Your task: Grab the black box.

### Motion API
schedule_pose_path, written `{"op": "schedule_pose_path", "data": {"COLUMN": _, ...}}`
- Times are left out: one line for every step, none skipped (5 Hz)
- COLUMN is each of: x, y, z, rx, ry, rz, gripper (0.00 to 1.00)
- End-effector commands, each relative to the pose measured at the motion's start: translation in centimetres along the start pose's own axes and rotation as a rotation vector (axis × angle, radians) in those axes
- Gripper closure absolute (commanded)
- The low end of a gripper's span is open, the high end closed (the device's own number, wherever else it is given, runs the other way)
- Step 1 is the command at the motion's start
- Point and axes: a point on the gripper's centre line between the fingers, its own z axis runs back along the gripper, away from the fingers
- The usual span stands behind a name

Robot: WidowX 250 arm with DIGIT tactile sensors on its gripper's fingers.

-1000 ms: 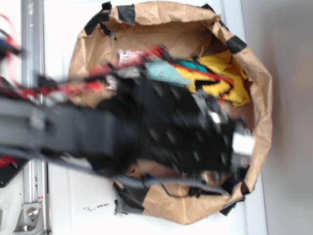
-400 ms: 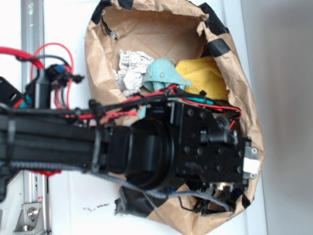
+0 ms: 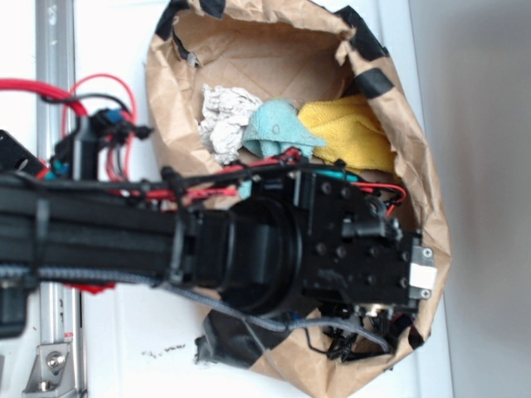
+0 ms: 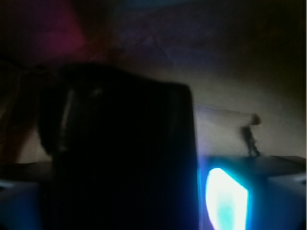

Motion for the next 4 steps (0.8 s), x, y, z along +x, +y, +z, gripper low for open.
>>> {"op": "schedule_pose_path", "data": {"x": -1.1, "y": 4.5, "z": 7.0, "rx": 0.078, "ry": -0.232, "rz": -0.008, "gripper": 1.00}}
{"op": "schedule_pose_path", "data": {"x": -4.0, "y": 8.0, "z": 10.1, "rx": 0.031, "ry": -0.219, "rz": 0.136, "gripper": 1.00}}
{"op": "schedule_pose_path", "data": {"x": -4.6, "y": 8.6, "z": 12.9, "rx": -0.001, "ry": -0.206, "rz": 0.178, "gripper": 1.00}}
{"op": "schedule_pose_path", "data": {"x": -3.7, "y": 7.5, "z": 15.0, "rx": 0.016, "ry": -0.108, "rz": 0.171, "gripper": 1.00}}
